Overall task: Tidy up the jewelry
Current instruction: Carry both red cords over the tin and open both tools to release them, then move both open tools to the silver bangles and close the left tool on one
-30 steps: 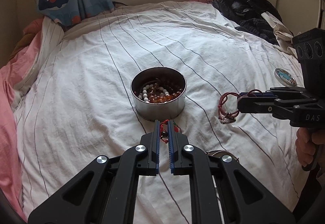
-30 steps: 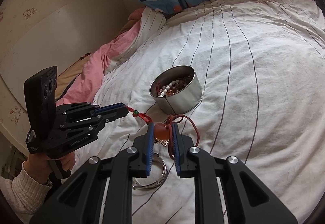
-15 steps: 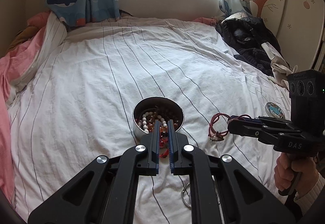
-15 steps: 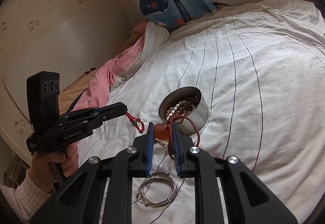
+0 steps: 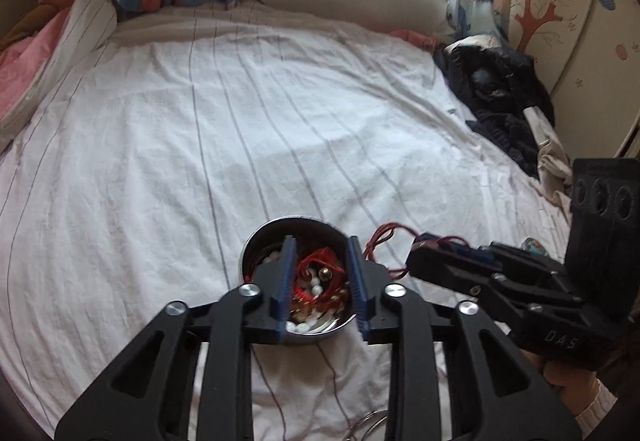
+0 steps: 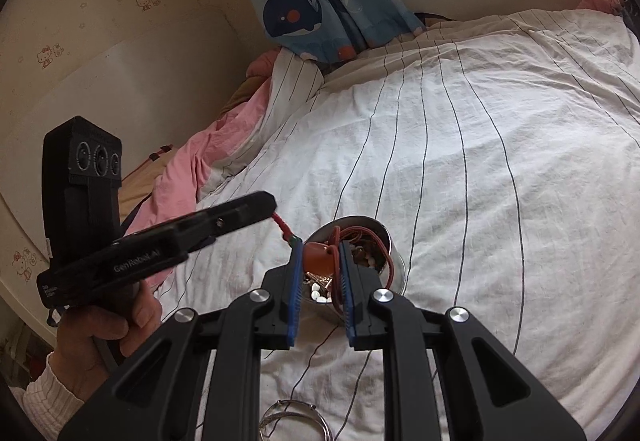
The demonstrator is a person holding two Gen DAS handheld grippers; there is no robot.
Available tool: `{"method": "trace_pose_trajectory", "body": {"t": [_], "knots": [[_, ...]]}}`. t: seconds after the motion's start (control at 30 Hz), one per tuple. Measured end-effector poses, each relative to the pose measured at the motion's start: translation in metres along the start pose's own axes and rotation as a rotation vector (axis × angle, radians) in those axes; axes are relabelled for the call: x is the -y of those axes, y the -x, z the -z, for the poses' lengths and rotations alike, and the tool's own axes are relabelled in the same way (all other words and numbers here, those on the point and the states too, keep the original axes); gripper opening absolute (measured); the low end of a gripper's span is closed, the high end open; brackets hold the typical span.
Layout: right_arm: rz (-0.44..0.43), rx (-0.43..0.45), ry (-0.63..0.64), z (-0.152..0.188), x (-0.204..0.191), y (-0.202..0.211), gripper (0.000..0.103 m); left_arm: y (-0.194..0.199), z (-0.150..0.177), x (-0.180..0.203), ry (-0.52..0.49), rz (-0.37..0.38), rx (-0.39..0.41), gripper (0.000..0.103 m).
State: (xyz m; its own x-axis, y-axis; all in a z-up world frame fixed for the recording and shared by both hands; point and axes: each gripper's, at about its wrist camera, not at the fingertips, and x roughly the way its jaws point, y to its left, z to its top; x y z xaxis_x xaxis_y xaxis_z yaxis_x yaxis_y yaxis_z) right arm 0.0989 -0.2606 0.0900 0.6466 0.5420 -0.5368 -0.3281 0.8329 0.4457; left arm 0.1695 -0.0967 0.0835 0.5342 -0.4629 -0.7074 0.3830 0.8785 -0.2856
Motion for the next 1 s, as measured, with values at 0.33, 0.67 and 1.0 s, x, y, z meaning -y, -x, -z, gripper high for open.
{"method": "trace_pose_trajectory", "body": {"t": [0.33, 0.67, 1.0], "knots": [[0.155, -0.174, 0.114, -0.008, -0.013, -0.080, 0.054, 0.033, 0.038, -0.023, -0.025, -0.100, -0.034, 0.054], [0.213, -0.182, 0.155, 0.043, -0.016, 0.010, 0.060, 0.038, 0.116, 0.037, -0.257, -0.053, -0.152, 0.054], [0.167, -0.354, 0.251, 0.102, -0.041, 0.002, 0.027, 0.025, 0.131, 0.027, -0.248, -0.119, -0.183, 0.054]]}}
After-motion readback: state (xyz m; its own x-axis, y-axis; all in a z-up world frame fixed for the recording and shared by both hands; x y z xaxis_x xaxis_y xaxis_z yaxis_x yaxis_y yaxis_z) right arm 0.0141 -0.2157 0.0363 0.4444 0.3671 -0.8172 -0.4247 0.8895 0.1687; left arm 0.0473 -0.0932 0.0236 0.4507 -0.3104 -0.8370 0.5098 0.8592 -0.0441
